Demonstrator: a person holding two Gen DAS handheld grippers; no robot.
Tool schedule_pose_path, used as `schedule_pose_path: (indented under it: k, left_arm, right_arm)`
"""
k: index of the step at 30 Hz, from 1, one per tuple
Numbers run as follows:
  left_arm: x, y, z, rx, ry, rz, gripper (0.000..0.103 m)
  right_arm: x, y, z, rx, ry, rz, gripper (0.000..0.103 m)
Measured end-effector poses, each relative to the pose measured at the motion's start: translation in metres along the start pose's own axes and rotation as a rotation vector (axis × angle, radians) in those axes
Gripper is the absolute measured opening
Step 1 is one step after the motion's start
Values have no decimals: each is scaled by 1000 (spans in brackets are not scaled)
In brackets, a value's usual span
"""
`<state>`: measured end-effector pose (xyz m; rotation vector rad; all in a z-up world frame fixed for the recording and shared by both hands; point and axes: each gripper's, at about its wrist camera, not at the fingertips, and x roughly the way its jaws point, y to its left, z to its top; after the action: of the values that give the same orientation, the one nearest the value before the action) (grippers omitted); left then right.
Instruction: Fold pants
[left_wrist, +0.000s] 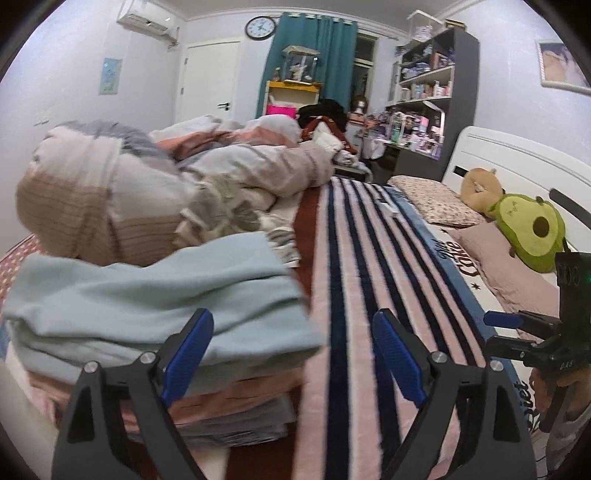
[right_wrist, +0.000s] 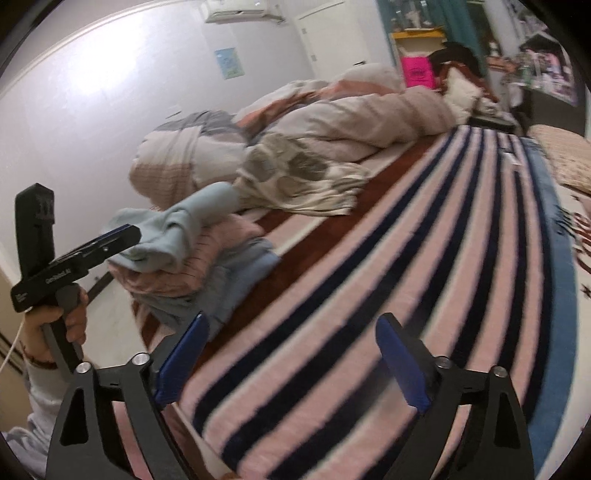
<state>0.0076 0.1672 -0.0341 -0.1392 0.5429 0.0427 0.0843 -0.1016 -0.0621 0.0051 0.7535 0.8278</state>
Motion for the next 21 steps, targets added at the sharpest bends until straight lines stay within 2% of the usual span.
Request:
schedule_pose_path:
  k: [4,7,11,16,21]
  left_arm:
    - [11,-37,1,40,-20,-27,87]
    - [18,-68,1,71,-53,-66,88]
    - [19,-98,0,107,-128,-82,96]
    - [17,-124,-1,133,-193,-86,97]
    - [17,-134,-4,145,-211,-91,97]
  right_arm:
    - [-23,-26,-13,29,-30,-64,93]
    - [-38,-41,-21,44,-59,-120,98]
    - [-64,-59,-31,53,-120,-207,98]
    - [-96,-66,-42,35,-231,-326,102]
    - [-112,-66,-51,10,-293,-379,102]
